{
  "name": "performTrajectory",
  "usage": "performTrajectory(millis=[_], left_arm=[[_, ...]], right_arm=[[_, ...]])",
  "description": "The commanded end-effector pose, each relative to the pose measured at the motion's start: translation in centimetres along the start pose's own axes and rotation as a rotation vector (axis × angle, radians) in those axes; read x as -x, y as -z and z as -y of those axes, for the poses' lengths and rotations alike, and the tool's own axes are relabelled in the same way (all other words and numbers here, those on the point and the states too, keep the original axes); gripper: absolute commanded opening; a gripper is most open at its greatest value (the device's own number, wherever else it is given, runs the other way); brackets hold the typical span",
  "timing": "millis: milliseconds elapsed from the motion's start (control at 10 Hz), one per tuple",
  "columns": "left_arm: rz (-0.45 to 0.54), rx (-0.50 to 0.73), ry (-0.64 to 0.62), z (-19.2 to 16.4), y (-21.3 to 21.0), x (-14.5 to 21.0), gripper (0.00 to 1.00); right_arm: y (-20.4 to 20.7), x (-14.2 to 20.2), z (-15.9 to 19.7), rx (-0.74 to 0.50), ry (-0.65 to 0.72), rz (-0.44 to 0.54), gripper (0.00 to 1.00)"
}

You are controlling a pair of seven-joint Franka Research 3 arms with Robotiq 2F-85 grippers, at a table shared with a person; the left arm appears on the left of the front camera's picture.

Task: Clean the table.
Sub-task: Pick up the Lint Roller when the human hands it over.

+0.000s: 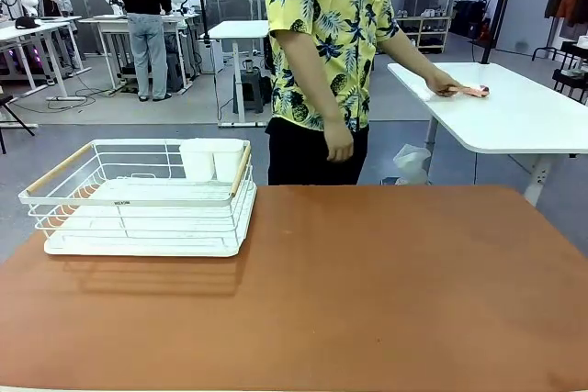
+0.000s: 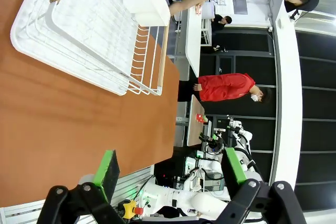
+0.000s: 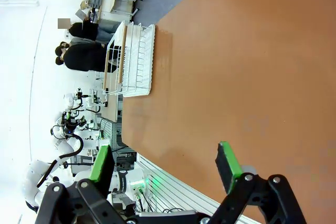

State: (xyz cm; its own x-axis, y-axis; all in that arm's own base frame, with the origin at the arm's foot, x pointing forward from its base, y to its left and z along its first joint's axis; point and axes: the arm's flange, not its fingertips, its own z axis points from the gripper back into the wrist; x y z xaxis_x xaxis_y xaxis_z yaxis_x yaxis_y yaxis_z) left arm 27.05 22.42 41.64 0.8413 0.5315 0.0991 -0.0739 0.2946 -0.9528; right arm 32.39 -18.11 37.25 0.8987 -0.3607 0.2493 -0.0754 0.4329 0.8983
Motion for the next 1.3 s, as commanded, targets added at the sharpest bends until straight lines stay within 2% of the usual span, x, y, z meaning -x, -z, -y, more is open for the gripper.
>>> performTrajectory(millis=[0, 1200], left_arm=[[0.004, 0.008, 0.001, -0.05, -0.28, 0.08, 1.00], [0.004, 0.008, 0.001, -0.05, -0.28, 0.08, 1.00]], right_arm=[[-0.16, 0.05, -0.21, -0.007, 0.004, 0.005, 1.00], [-0.16, 0.05, -0.21, -0.007, 0.004, 0.005, 1.00]])
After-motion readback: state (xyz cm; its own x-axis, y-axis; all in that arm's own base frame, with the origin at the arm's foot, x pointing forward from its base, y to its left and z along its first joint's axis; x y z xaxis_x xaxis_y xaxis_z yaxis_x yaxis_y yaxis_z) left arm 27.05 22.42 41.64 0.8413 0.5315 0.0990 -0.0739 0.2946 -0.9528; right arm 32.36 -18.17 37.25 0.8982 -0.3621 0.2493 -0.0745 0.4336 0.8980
